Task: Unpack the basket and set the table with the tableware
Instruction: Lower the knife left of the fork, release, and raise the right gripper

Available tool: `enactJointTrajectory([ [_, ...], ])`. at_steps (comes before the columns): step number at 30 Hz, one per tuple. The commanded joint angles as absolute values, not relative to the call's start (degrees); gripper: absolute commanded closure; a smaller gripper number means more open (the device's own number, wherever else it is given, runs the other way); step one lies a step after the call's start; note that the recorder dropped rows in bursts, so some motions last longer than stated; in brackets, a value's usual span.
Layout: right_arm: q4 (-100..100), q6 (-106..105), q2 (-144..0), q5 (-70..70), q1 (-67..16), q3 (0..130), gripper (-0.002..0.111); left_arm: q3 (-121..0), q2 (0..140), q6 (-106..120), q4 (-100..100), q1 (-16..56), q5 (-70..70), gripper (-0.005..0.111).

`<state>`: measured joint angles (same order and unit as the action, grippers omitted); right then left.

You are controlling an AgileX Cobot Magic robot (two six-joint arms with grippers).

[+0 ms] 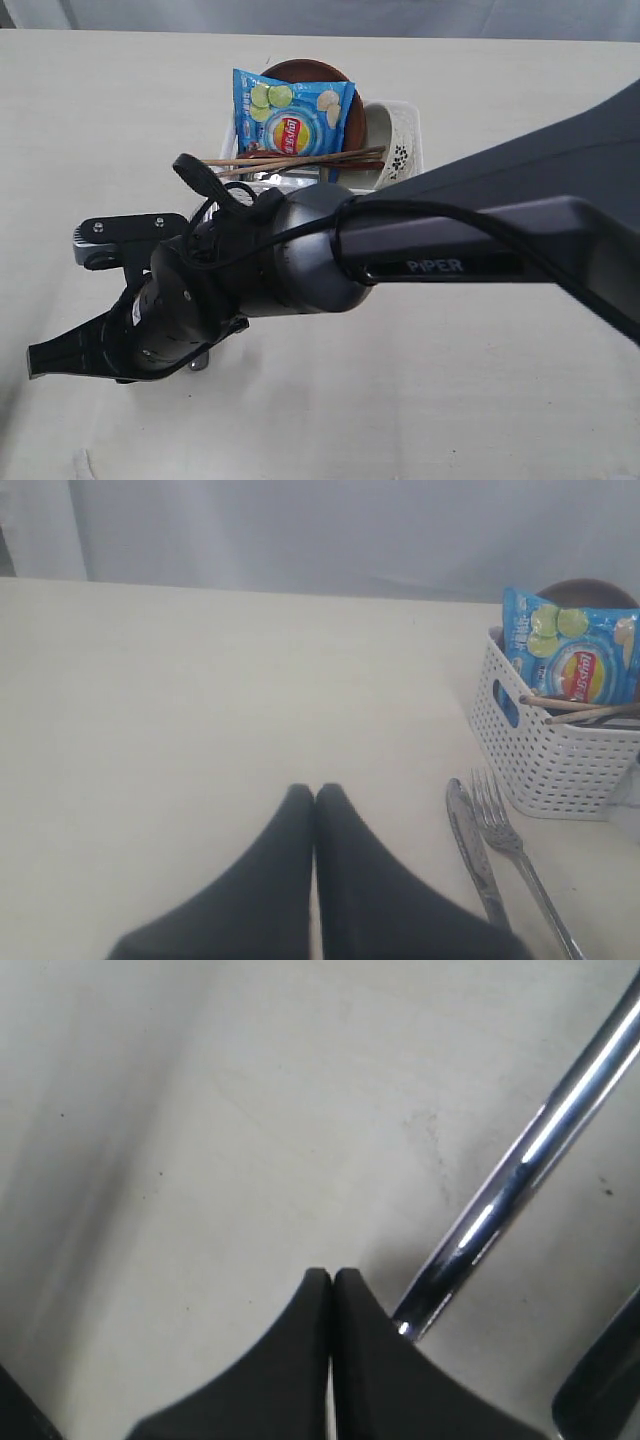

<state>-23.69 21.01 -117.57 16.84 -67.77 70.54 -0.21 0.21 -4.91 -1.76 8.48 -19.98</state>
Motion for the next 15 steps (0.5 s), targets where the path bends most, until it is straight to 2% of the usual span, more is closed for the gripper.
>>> enactJointTrajectory([
  [1,-24.32,21.24,-118.89,15.73,-67.73,71.28,0.109,0.00,0.00,-4.73,-1.71,8.75,-19.85,0.107],
  [15,-23.01,22.04,-120.95,20.69,-66.92,75.99,0.109,0.00,0.00,-4.73,-1.71,8.75,-19.85,0.107],
])
